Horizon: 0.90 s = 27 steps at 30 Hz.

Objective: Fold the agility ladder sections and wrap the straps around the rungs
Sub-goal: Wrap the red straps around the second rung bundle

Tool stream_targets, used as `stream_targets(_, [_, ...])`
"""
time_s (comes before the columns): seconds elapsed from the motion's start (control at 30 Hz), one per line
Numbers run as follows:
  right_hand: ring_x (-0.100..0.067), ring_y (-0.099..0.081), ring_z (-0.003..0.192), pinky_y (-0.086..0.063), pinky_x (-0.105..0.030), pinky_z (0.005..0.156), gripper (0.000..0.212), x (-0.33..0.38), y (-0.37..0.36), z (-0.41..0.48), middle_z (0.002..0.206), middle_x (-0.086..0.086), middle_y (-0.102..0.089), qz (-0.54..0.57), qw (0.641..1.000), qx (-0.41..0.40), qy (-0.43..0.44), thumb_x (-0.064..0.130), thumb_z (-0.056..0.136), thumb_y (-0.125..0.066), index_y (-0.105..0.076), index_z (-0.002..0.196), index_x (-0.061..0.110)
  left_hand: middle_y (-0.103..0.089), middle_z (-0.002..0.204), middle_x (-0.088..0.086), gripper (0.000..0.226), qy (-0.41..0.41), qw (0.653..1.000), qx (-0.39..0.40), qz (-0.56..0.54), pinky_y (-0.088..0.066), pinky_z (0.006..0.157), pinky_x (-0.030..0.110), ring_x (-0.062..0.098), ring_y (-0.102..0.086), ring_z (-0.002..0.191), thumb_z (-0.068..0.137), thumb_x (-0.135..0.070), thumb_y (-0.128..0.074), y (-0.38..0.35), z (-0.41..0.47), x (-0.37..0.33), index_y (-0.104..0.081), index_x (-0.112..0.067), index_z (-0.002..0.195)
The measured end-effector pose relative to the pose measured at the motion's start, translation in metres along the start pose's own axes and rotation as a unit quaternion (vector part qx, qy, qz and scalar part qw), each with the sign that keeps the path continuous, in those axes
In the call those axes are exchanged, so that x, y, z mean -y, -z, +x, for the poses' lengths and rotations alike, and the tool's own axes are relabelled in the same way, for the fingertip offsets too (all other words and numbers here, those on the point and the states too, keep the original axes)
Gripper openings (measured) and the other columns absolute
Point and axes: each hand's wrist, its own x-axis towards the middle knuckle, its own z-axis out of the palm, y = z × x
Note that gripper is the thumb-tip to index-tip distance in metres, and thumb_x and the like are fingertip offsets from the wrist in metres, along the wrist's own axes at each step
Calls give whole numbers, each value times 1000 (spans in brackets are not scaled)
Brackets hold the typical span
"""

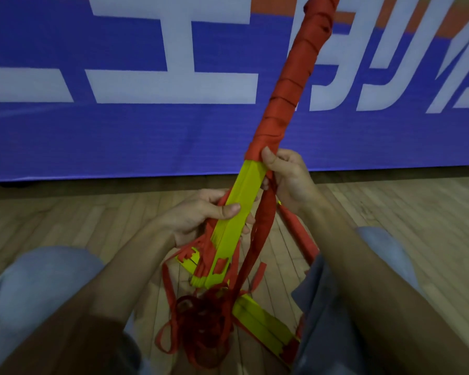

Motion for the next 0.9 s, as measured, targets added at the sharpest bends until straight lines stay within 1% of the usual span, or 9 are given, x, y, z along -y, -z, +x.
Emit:
stream_targets(0.03, [-9, -48, 44, -38, -21, 43, 103, 0, -1, -1, 64, -14, -57, -5, 1000, -2, 6, 62, 55, -83, -53, 105, -23, -73, 93, 16, 43, 0, 1000, -16, 12, -59, 70, 36, 25, -72, 78, 70, -17, -78, -1, 0, 0, -68, -8, 111])
stream_targets(0.1, [-10, -48, 44, -40, -22, 43, 78, 0, 0, -1, 71, -16, -53, -19, 1000, 5, 6, 47, 73, -77, -55, 104, -21, -73, 92, 15, 38, 0, 998, -55, 22, -59, 71, 37, 24, -72, 77, 74, -8, -70, -3, 0, 1, -64, -3, 111])
stream_targets(0.17, [-11, -48, 42, -40, -23, 41, 39, 0, 1, 0, 60, -8, -55, -59, 998, 6, 2, 35, 86, -66, -63, 92, -4, -74, 92, 16, 38, -6, 995, -92, 26, -57, 77, 43, 24, -72, 78, 72, -5, -73, -3, 1, 3, -62, 1, 108])
stream_targets(0.23, [-11, -47, 39, -40, -22, 40, 25, 1, -1, -2, 51, 4, -53, -96, 995, 7, -1, 36, 86, -60, -64, 84, 11, -73, 94, 16, 40, -11, 992, -126, 18, -53, 86, 49, 26, -71, 82, 69, -7, -69, -2, 1, 5, -63, 3, 107])
stream_targets(0.33, [-16, -47, 36, -40, -23, 38, 28, 6, -5, -5, 49, 4, -50, -119, 992, 18, -24, 41, 87, -56, -63, 86, 14, -74, 98, 14, 42, -19, 986, -166, 18, -55, 87, 45, 26, -72, 87, 68, -9, -71, -4, 3, 6, -66, -3, 109])
stream_targets(0.5, [-19, -53, 39, -45, -26, 41, 26, 5, -3, -7, 58, 3, -58, -141, 986, 62, -58, 32, 94, -58, -62, 112, 14, -74, 96, 8, 33, -55, 967, -243, 45, -54, 76, 29, 19, -69, 86, 76, 0, -74, -9, 8, 7, -70, -13, 106])
stream_targets(0.63, [-22, -58, 41, -48, -28, 42, 27, 0, -11, -6, 76, -13, -66, -189, 979, 44, -63, 30, 91, -66, -61, 109, 13, -74, 85, -4, 34, -95, 950, -278, 105, -53, 64, 21, 8, -69, 77, 70, -5, -82, -12, 10, 13, -73, -28, 94])
stream_targets(0.77, [-16, -57, 36, -44, -25, 39, 20, -7, -13, -7, 52, -9, -60, -338, 940, 7, -35, 29, 89, -69, -60, 86, 11, -75, 90, -5, 32, -92, 920, -262, 277, -59, 75, 32, 10, -71, 81, 70, -23, -86, -12, 13, 20, -71, -28, 97])
stream_targets(0.9, [-16, -46, 33, -36, -25, 37, 15, -11, -4, -4, 59, -18, -53, -271, 961, 9, -53, 15, 96, -61, -57, 86, 5, -75, 93, -6, 30, -104, 929, -236, 266, -55, 70, 21, 5, -71, 81, 81, -26, -77, -16, 12, 14, -71, -23, 110])
